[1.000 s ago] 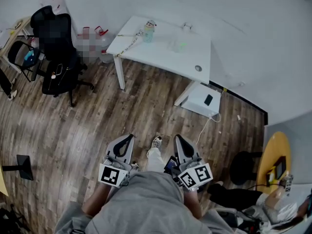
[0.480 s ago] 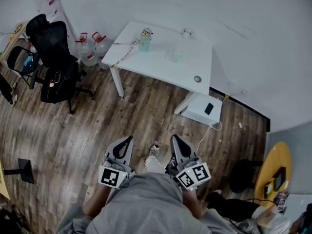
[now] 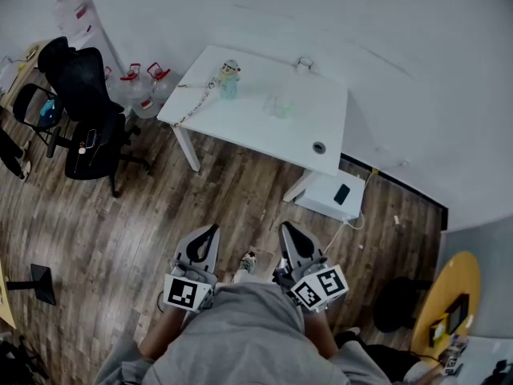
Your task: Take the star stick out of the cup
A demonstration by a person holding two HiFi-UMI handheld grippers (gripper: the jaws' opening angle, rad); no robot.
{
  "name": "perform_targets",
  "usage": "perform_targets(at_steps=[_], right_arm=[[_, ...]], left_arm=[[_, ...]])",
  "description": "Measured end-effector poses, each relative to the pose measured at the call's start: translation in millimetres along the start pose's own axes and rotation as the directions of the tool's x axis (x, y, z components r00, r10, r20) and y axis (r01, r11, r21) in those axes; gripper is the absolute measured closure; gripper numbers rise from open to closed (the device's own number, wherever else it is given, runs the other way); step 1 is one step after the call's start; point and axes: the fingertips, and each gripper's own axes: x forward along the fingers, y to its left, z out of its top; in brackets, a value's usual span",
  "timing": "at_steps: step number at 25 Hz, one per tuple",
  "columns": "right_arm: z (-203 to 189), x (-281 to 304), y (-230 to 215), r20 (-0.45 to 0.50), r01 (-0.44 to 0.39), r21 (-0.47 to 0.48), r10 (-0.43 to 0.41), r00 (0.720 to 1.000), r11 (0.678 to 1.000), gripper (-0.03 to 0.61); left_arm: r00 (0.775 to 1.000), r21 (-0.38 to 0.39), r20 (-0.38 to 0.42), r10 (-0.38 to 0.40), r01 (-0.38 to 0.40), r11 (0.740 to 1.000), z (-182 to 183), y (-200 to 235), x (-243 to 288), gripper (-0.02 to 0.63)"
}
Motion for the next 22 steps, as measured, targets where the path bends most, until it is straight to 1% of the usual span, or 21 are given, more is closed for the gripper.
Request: perform_targets(at_steps=[6,10,16,22], right_arm=[[16.1,9.0,-40.4,0.009,-0.004,-0.006,0.004,1.000,1.000,0.543],[18.1,11.6,-55.4,0.009,-0.008,-0.003,0.008,1.000,1.000,0.543],[20.1,14.6,-81.8,-0.003,0.019,0.024,-0.019,1.000,1.000,0.543],[27.8,20.2,-102.2,0.000,0.034,0.017,-0.034,0.999,0.999,0.543]], left_arm=[[1.000,-0.002,0.001,0.006,-0.006,1.000,1.3,-11.0,39.8,0.583],[1.000,0.006,-0.002,-0.002,0.002,1.000,-0.1,-15.7,57.2,0.583],[1.000,0.013,-0.006,-0.009,0.009,1.000,4.1,-18.8,84.2,0.583],[1.000,0.014,-0.014,-0.018,0.018,1.000,1.2,-17.6,107.2,0.583]])
